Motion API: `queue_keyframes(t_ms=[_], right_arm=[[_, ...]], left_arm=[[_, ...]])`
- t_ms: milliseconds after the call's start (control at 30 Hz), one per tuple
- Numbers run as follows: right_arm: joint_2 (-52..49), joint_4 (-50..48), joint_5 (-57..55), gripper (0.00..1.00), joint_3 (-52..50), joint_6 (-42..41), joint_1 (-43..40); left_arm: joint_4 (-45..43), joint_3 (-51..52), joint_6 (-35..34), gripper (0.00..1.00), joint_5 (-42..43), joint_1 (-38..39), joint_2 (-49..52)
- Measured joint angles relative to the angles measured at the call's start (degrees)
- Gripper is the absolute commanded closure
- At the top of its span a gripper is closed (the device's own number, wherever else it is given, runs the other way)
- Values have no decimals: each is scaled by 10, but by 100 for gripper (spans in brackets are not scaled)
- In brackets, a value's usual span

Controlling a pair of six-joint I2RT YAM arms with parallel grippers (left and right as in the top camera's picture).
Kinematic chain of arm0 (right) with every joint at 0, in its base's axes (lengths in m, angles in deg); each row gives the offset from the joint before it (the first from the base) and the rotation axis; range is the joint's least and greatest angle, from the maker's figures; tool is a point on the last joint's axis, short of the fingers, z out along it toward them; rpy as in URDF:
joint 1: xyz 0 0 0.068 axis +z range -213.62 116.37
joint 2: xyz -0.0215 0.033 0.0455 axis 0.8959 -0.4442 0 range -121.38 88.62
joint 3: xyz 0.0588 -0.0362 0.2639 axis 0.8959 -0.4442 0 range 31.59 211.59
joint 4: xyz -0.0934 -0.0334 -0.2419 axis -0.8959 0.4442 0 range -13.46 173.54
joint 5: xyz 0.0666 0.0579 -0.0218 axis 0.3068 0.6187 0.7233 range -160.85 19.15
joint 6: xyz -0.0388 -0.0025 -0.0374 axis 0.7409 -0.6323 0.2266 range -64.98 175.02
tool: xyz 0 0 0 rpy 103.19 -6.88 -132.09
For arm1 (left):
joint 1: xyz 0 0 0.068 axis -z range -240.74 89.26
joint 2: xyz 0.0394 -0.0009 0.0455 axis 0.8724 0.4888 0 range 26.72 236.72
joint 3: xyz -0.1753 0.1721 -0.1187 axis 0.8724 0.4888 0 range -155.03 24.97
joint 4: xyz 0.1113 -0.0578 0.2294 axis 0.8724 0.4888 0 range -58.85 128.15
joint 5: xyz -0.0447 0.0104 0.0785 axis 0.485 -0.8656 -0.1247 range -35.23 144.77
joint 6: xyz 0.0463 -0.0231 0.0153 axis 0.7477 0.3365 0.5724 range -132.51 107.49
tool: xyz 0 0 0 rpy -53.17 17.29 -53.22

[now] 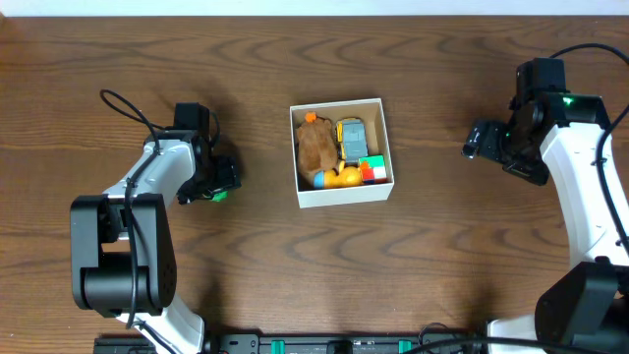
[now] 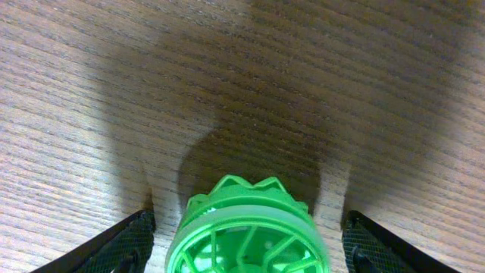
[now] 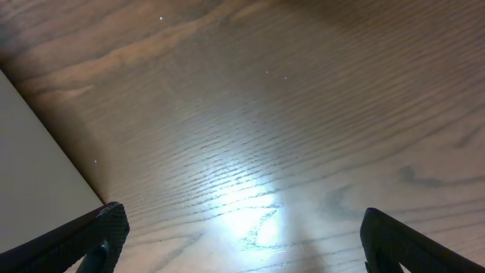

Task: Pack container
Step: 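Lower left gripper over the green round toy and close on it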

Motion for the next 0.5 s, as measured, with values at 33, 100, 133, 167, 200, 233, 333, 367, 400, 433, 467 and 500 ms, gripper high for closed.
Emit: queue_keyframes(t_ms=[33, 100, 133, 167, 200, 233, 333, 367, 400, 433, 467, 500], right_arm=[[0, 0, 0, 1, 0, 0, 0], [0, 0, 0, 1, 0, 0, 0], [0, 0, 0, 1, 0, 0, 0], [0, 0, 0, 1, 0, 0, 0], [0, 0, 0, 1, 0, 0, 0], [0, 0, 0, 1, 0, 0, 0], [0, 0, 0, 1, 0, 0, 0], [0, 0, 0, 1, 0, 0, 0], [0, 0, 0, 1, 0, 0, 0], [0, 0, 0, 1, 0, 0, 0], [0, 0, 0, 1, 0, 0, 0], [0, 0, 0, 1, 0, 0, 0]], left_arm=[[0, 0, 0, 21, 0, 0, 0], [0, 0, -1, 26, -2, 0, 0], [1, 0, -1, 32, -2, 0, 0], [2, 0, 0, 36, -3, 0, 0], [2, 0, -1, 40, -4, 0, 0], [4, 0, -3, 45, -5, 0, 1], [6, 0, -1, 47, -6, 0, 1], [7, 0, -1, 47, -6, 0, 1], [7, 0, -1, 47, -6, 0, 1], [7, 0, 0, 47, -6, 0, 1], [7, 0, 0, 47, -6, 0, 1], [7, 0, 0, 47, -6, 0, 1]])
